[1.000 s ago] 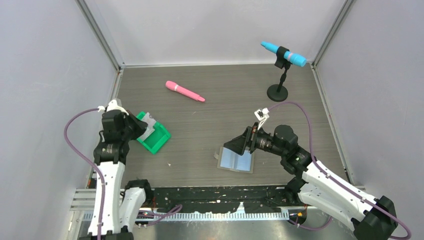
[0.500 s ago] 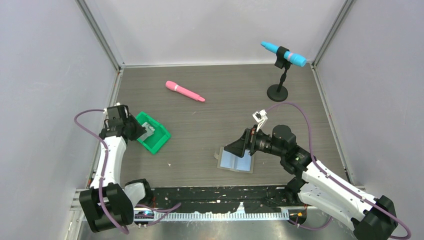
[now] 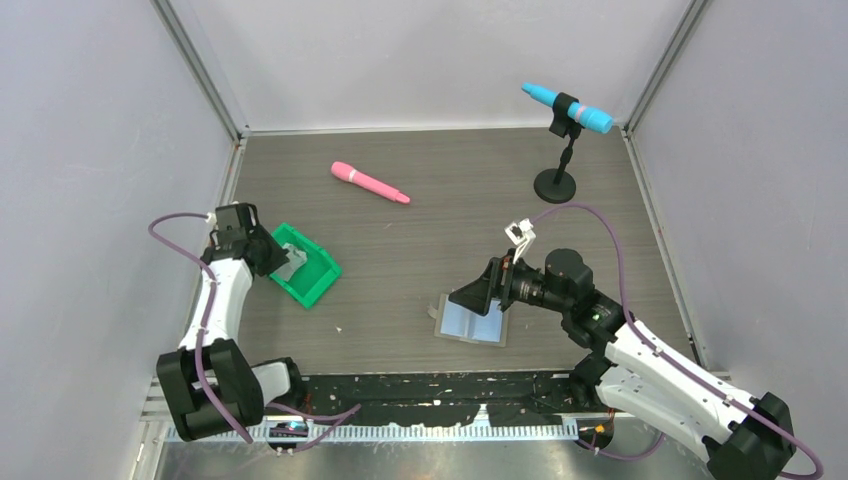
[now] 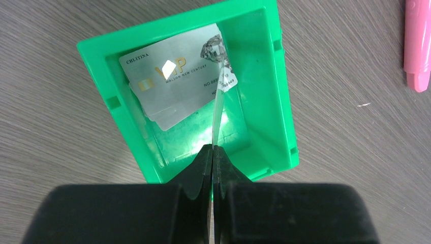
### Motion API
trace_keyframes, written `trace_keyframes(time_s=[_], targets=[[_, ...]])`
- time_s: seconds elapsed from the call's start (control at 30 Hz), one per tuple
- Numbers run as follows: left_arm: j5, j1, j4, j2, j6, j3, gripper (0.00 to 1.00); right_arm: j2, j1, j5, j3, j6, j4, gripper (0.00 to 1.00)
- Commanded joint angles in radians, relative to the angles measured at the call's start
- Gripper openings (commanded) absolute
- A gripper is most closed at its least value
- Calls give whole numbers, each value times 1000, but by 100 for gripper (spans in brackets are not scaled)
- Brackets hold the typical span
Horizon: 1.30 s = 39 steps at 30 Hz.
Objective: Take the credit cards out of the card holder
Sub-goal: Place the credit card in the storage box.
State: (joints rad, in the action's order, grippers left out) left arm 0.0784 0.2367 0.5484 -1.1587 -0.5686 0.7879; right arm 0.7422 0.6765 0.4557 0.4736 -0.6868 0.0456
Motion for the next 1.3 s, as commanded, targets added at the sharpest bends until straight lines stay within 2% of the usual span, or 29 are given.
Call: trace_keyframes(time_s=[0.0, 0.37, 0.57, 0.73, 1.07, 1.27], targets=[[-63, 8, -19, -36, 19, 60, 0, -26, -3, 8, 62, 34, -13, 96], [-101, 9, -22, -33, 3, 62, 0, -43, -3, -10, 60, 49, -33, 95], [-23, 9, -36, -1, -17, 54, 0, -34, -5, -13, 64, 52, -33, 95], [-58, 9, -36, 34, -26, 50, 0, -25, -4, -14, 63, 49, -32, 95], [-102, 18, -51, -58, -56, 55, 0, -34, -3, -19, 61, 44, -32, 95], [-162, 18, -16, -96, -58, 80, 8, -51, -3, -31, 60, 48, -38, 95]])
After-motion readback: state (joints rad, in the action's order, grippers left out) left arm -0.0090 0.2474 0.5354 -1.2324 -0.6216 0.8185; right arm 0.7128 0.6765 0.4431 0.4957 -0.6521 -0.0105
